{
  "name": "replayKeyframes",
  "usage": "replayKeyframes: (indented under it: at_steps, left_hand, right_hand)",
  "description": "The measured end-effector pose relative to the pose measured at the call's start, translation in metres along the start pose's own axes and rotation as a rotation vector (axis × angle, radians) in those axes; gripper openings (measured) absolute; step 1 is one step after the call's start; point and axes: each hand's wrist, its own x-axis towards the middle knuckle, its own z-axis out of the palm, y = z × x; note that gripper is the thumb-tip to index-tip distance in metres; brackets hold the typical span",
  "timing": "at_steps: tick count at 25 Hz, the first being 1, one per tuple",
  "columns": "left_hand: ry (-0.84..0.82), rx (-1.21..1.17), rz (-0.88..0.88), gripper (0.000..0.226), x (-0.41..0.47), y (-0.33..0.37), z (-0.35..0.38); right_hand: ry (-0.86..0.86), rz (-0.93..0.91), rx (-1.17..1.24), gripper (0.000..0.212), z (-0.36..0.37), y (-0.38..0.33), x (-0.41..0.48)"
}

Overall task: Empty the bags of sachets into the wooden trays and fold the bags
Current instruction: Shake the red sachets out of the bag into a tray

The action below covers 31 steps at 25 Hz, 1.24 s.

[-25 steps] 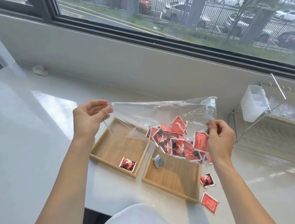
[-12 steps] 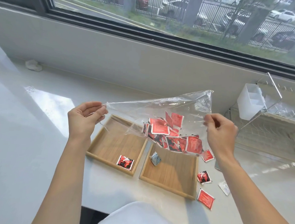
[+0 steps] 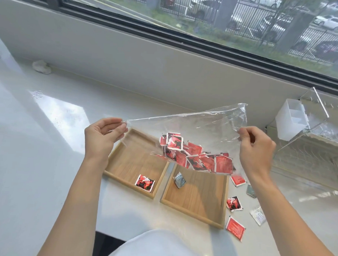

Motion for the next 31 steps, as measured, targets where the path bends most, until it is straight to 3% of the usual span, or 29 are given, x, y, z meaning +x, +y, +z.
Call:
replayKeyframes:
  at_steps: [16,31]
  left_hand:
    - [-0.027,-0.022,-0.020,0.020,0.002,-0.005,0.009]
    - [-0.015,-0.023,-0.029,0.018,-0.001,-0.003,0.012]
  right_hand:
    - [0.007,0.067,0.036,0.019,0.001,0.000,0.000]
    - [0.043,0.023,0.032,0.021,-0.003,0.002,0.010]
